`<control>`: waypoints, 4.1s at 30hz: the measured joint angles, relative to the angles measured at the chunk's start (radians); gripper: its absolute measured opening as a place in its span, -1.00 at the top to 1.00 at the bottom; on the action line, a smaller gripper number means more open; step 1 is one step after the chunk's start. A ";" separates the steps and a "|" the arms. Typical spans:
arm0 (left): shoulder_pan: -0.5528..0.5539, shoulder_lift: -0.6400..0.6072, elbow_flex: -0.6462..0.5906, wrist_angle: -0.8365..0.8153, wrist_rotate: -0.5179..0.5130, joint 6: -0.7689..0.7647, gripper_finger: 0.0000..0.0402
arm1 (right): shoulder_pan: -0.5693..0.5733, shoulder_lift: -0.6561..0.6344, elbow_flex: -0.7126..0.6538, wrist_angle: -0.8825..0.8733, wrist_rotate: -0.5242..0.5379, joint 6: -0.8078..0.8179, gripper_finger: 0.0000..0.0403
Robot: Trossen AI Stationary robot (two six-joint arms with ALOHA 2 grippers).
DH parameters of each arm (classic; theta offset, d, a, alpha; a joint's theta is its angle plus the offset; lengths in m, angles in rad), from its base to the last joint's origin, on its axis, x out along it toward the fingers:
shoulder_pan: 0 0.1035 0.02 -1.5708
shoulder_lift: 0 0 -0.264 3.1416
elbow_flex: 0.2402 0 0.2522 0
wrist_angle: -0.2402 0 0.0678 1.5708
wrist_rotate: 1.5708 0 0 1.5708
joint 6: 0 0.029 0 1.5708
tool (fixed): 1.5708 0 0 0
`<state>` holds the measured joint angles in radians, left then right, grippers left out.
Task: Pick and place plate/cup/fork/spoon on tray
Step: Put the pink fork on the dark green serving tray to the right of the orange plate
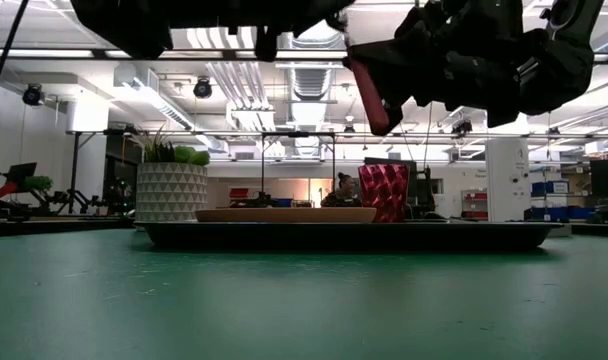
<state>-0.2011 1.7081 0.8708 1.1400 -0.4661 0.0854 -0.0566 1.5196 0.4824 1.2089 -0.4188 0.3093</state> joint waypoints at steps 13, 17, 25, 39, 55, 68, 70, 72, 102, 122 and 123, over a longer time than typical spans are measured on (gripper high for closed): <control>-0.057 -0.002 -0.015 -0.080 -0.507 0.085 1.00 | 0.006 -0.113 0.006 -0.185 0.307 -0.017 0.12; -0.058 -0.003 -0.015 -0.083 -0.544 0.081 1.00 | 0.046 -0.182 0.068 -0.441 0.472 -0.088 0.09; -0.079 -0.009 -0.015 -0.085 -0.538 0.136 1.00 | 0.118 -0.207 0.217 -0.853 0.535 -0.105 0.08; -0.233 -0.353 -0.237 -0.114 -0.503 0.269 1.00 | 0.012 -0.068 0.638 -1.544 0.509 -0.306 0.08; -0.240 -0.698 -0.521 -0.129 -0.391 0.157 1.00 | -0.227 0.406 1.122 -1.851 0.199 -0.775 0.08; -0.239 -0.727 -0.551 -0.135 -0.395 0.160 1.00 | -0.295 0.558 1.213 -1.935 0.148 -0.847 0.08; -0.239 -0.727 -0.551 -0.134 -0.395 0.159 1.00 | -0.296 0.564 1.213 -1.938 0.152 -0.847 0.08; -0.239 -0.727 -0.551 -0.134 -0.395 0.159 1.00 | -0.296 0.570 1.213 -1.933 0.149 -0.847 0.10; -0.239 -0.720 -0.551 -0.132 -0.394 0.157 1.00 | -0.271 0.390 1.226 -2.008 0.160 -0.778 0.86; -0.239 -0.717 -0.550 -0.131 -0.394 0.154 1.00 | 0.005 -0.062 0.959 -2.159 0.367 -0.351 0.86; -0.239 -0.717 -0.550 -0.131 -0.394 0.154 1.00 | 0.017 -0.079 0.938 -2.166 0.368 -0.323 0.86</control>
<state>-0.4404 0.9915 0.3206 1.0092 -0.8600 0.2394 -0.0394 1.4408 1.4201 -0.9574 -0.0510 -0.0138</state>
